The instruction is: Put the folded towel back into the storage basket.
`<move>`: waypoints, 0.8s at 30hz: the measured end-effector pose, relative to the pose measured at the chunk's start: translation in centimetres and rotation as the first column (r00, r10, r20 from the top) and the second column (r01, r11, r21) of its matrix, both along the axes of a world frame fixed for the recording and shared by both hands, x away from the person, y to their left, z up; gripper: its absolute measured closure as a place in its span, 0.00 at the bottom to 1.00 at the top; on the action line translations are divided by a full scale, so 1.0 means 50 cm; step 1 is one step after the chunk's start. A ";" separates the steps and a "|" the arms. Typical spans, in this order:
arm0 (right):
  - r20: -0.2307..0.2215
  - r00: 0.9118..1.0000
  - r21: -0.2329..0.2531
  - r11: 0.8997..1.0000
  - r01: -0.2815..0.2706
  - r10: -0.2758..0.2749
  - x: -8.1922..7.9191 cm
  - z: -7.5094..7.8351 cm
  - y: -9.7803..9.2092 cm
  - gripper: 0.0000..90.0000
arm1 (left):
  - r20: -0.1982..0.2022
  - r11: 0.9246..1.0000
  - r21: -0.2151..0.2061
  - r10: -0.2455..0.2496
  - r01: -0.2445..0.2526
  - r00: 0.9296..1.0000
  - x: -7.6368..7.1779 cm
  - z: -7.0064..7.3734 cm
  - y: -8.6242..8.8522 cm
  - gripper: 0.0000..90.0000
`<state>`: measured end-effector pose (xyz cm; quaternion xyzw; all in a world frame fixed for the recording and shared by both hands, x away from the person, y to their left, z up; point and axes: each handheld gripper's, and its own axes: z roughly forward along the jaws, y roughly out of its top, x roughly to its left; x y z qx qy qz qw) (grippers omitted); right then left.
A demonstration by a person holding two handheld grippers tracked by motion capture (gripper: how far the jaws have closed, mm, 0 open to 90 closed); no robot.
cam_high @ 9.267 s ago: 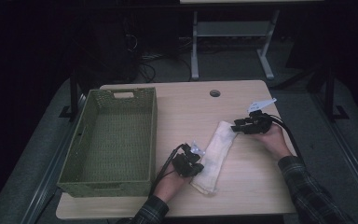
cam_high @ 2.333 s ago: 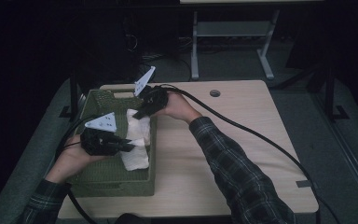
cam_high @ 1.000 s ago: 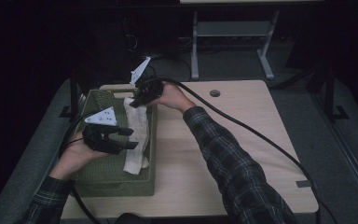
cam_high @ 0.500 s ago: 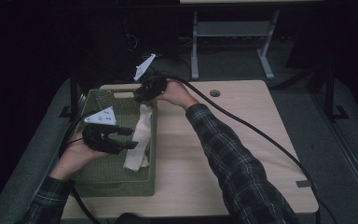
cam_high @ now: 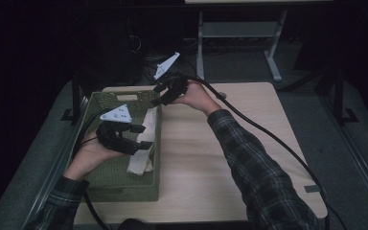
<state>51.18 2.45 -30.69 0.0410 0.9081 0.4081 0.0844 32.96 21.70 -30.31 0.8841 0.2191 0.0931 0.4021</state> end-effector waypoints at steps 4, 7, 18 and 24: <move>-0.004 1.000 0.003 1.000 0.000 0.000 -0.019 -0.001 -0.048 0.44 | 0.002 1.000 -0.003 0.005 -0.005 1.000 -0.001 0.001 -0.036 0.37; -0.004 1.000 0.016 1.000 -0.001 0.001 -0.035 -0.001 -0.085 0.44 | -0.003 1.000 -0.002 0.004 -0.004 1.000 -0.002 0.000 -0.067 0.36; -0.039 0.999 0.043 0.999 0.031 -0.030 -0.063 -0.033 -0.217 0.43 | 0.013 0.999 0.011 -0.048 0.048 0.999 0.004 -0.020 -0.176 0.35; -0.055 0.997 0.050 0.997 0.059 -0.056 -0.073 -0.055 -0.268 0.43 | 0.005 0.997 0.000 -0.077 0.077 0.997 0.003 -0.036 -0.225 0.35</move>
